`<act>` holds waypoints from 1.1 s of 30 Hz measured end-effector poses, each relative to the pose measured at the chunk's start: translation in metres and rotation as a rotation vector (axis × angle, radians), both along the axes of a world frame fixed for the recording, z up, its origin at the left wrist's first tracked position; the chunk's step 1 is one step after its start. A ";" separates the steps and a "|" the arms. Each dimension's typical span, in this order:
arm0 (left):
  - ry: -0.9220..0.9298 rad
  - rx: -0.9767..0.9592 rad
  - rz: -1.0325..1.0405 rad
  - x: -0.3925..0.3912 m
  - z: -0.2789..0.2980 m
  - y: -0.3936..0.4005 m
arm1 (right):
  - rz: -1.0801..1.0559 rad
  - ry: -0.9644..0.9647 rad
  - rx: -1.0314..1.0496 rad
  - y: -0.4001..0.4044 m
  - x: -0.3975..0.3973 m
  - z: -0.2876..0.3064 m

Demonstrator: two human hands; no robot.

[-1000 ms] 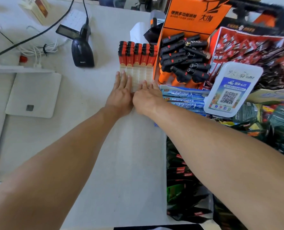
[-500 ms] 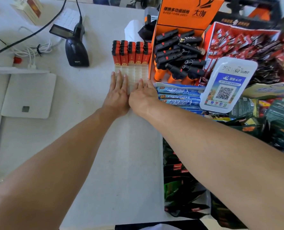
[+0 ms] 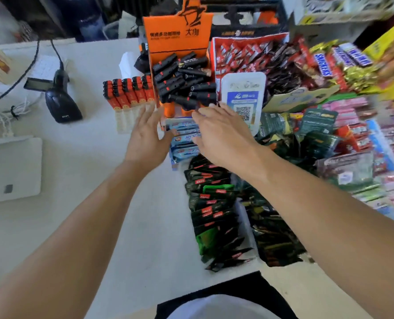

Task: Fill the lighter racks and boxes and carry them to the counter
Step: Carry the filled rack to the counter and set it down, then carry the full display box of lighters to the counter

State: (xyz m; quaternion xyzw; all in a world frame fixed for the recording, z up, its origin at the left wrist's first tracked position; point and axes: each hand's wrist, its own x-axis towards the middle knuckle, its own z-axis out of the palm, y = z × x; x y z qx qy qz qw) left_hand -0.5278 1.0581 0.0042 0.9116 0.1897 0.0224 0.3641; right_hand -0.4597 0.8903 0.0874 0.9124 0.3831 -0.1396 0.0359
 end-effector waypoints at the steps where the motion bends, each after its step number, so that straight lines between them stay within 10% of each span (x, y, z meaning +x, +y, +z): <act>1: -0.009 0.007 -0.042 0.008 0.010 -0.012 | -0.052 0.003 0.014 -0.022 0.003 0.007; 14: -0.051 0.060 -0.717 0.065 0.104 -0.336 | -0.800 -0.020 0.099 -0.380 -0.070 0.050; 33: 0.376 0.174 -1.305 -0.045 -0.001 -0.811 | -1.469 0.612 0.211 -0.779 -0.318 -0.085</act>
